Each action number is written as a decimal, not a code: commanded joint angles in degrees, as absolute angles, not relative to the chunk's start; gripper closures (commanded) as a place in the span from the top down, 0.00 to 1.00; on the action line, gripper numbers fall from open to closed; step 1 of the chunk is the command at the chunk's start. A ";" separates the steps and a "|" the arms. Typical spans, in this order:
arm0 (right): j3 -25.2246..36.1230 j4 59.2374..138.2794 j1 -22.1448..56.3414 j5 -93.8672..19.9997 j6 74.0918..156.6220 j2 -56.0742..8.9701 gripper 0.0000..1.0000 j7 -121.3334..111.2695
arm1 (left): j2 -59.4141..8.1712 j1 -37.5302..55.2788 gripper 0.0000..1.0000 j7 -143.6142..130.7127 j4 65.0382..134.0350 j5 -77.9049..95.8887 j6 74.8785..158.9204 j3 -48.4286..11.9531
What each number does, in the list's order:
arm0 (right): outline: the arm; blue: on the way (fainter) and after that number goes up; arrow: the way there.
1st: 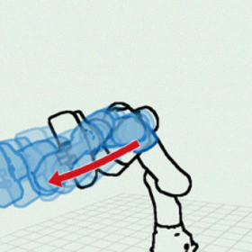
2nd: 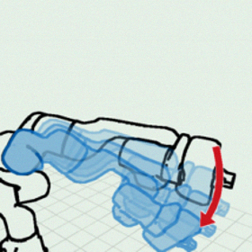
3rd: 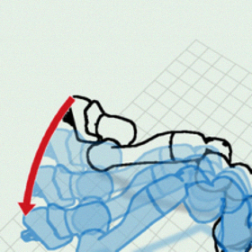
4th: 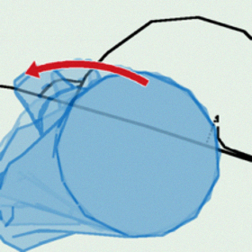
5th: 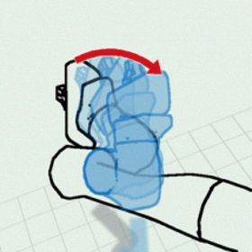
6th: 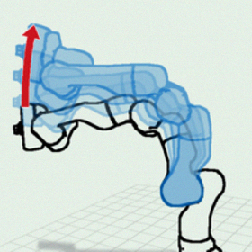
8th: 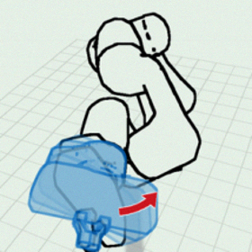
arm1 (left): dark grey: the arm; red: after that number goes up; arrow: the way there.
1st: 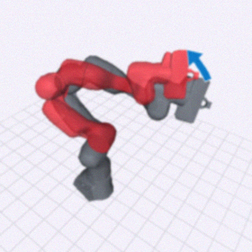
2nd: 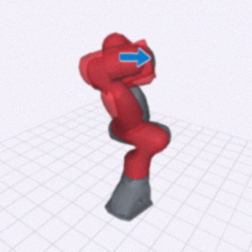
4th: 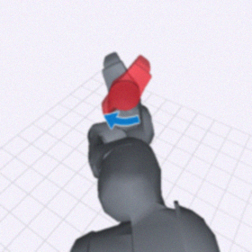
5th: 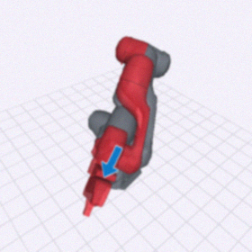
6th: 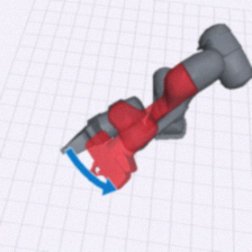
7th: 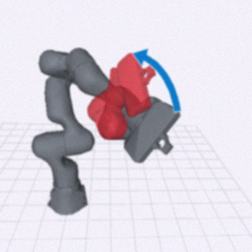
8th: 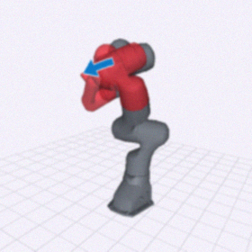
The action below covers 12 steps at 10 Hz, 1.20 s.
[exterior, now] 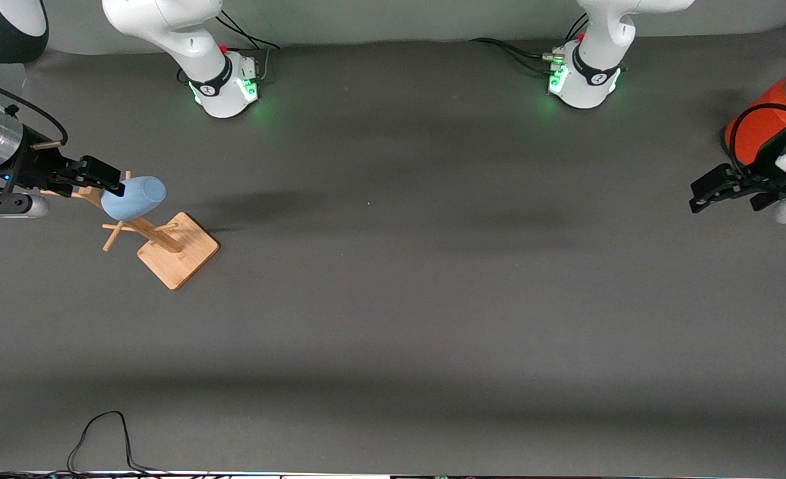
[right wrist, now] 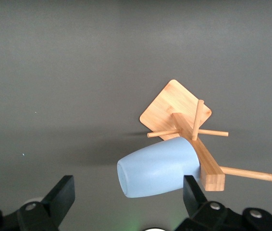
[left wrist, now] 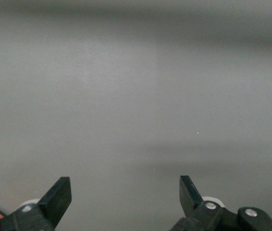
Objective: Rotate and upright cup with both arms
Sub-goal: 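Reach the right gripper to the light blue cup on the mug tree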
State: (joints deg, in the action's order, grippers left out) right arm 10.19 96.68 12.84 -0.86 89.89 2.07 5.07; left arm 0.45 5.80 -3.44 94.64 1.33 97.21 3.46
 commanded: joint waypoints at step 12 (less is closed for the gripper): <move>17.93 115.36 11.08 -13.09 95.23 14.75 1.00 57.04 | 0.09 6.15 1.00 -3.25 92.73 1.67 96.14 3.43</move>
State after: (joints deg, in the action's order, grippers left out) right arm 18.06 108.01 11.12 -11.89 90.21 9.72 54.40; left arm 0.31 5.80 -3.44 93.84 1.36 96.49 3.42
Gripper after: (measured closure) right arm 0.000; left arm 0.000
